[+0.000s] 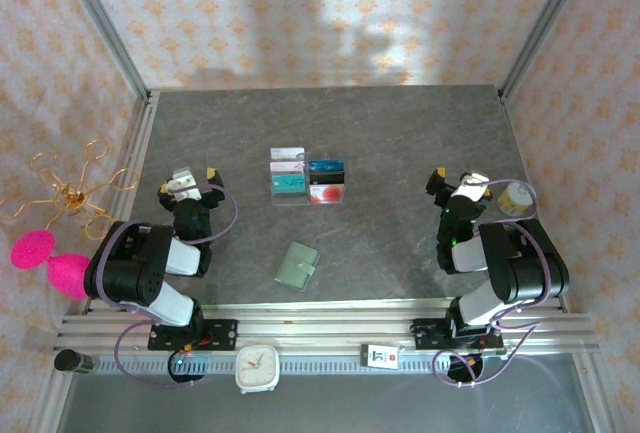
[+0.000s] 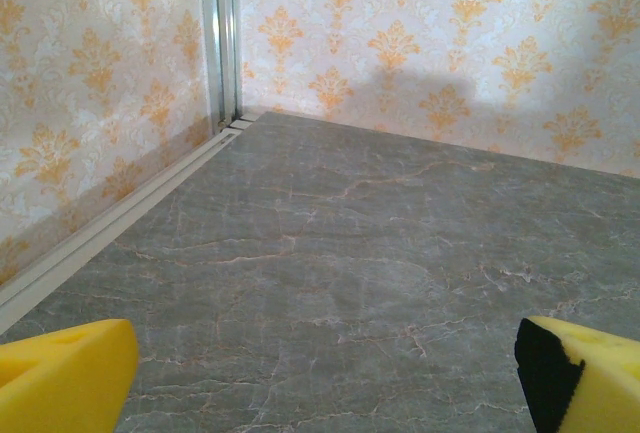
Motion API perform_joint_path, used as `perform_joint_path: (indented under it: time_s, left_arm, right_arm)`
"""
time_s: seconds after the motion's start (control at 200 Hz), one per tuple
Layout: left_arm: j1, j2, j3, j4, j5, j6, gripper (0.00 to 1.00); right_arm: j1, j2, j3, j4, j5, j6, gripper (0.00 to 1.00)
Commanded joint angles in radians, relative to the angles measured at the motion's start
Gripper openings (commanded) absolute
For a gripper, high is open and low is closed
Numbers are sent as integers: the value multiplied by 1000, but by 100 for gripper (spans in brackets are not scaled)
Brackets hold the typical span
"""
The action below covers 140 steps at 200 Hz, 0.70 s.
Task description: Take the credit cards out of the card holder
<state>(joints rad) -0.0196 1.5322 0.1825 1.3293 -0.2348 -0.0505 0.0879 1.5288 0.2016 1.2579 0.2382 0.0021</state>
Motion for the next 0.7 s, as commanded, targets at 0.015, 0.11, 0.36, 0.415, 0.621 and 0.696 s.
perform_joint_path:
  time_s: [0.015, 0.11, 0.36, 0.415, 0.621, 0.696]
  left_arm:
    - [-6, 6, 18, 26, 20, 11, 99]
    - [-6, 6, 18, 23, 20, 11, 99]
    - [-10, -68, 19, -40, -15, 4, 99]
    - [-16, -103, 32, -93, -29, 5, 99]
    - [-48, -206, 73, -232, -105, 19, 99]
    - [-68, -242, 102, -283, -143, 13, 99]
  right_arm:
    - [-7, -7, 5, 26, 15, 3, 100]
    - [-7, -5, 7, 25, 14, 4, 100]
    - [-8, -47, 34, -60, -11, 0, 100]
    - [-5, -63, 56, -103, -9, -14, 100]
    - [0, -172, 192, -462, 48, 70, 100]
    - [16, -218, 203, -510, 89, 114, 100]
